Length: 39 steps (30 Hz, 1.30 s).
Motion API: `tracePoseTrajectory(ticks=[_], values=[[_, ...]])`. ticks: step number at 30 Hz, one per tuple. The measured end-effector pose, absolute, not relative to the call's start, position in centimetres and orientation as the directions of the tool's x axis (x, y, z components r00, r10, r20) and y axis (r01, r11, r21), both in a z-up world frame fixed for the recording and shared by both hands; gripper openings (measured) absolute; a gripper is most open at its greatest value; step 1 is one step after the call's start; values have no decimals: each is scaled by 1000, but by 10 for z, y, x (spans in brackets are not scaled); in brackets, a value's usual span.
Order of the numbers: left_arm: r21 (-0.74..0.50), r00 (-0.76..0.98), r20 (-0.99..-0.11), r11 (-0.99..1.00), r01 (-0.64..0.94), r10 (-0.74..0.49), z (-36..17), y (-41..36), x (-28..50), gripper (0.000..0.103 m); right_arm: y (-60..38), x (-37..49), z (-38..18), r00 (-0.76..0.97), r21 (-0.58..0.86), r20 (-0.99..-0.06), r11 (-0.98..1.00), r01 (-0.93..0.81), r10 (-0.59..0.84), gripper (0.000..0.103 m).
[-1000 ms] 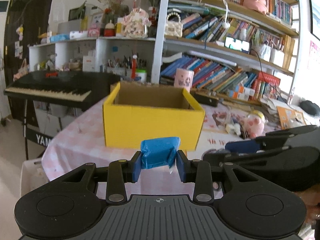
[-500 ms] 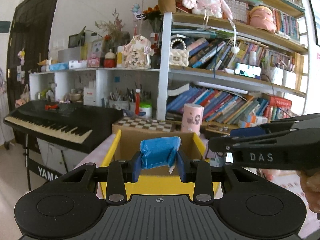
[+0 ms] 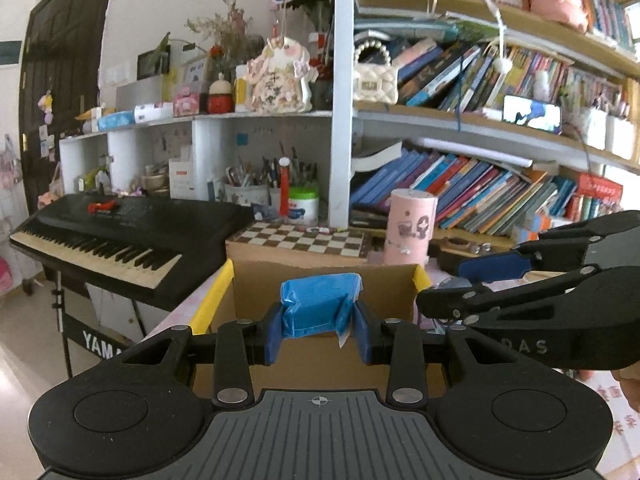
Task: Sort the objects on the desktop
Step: 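Lower both tools into the yellow box and open them, releasing block and car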
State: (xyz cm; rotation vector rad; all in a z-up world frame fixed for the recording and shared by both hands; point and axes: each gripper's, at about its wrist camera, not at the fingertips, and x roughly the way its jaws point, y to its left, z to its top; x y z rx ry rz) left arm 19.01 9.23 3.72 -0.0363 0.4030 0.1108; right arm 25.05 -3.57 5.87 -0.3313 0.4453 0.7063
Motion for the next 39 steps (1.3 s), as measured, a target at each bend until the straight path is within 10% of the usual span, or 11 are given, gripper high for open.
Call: tracePoseTrajectory(ticks=[33, 39], values=[[47, 724, -678, 990, -133, 129, -26, 99, 288, 36, 31, 360, -37, 449, -349, -789, 296, -889, 419, 40], [78, 738, -653, 984, -161, 172, -22, 99, 284, 56, 30, 364, -34, 499, -374, -754, 345, -861, 427, 52]])
